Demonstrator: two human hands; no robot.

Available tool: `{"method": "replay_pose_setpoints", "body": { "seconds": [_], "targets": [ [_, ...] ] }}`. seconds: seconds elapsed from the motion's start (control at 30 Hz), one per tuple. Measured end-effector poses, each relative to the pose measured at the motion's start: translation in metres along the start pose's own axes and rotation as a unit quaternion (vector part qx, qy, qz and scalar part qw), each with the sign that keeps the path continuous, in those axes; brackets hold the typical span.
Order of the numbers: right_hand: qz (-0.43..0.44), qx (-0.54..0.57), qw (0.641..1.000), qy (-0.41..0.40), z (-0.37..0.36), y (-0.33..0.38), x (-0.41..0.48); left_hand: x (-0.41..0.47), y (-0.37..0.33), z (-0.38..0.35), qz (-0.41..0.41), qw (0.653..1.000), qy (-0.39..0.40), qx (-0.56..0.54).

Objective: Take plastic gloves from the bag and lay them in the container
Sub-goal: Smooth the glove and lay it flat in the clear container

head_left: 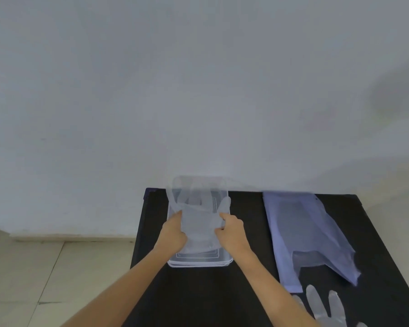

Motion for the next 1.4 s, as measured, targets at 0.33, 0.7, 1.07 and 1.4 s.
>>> {"method": "replay_pose_setpoints", "body": {
  "seconds": [0.33,0.7,1.07,1.4],
  "targets": [
    [-0.016,-0.080,0.997,0.008,-0.036,-0.016,0.021,0.019,0.022,-0.025,-0.009,0.998,0.030,0.057],
    [-0.025,-0.121,0.992,0.014,-0.049,-0.021,0.029,0.022,0.031,-0.052,0.024,0.972,0.110,0.207],
    [0.019,-0.073,0.994,-0.074,0.007,-0.013,-0.002,0.027,0.043,-0.091,-0.089,0.912,0.240,0.321],
    [-0.061,0.060,0.994,-0.060,0.025,-0.059,0.012,0.033,0.058,-0.102,-0.102,0.857,0.307,0.401]
  ]
}}
Point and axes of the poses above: each hand's wrist, its own x-axis towards the middle knuckle, its own z-axis out of the back of the hand, y = z × x, the point moved 10 cm from there along x, towards the middle knuckle, and after that the axes turned 9 degrees about -z, right-handed, at the moved point
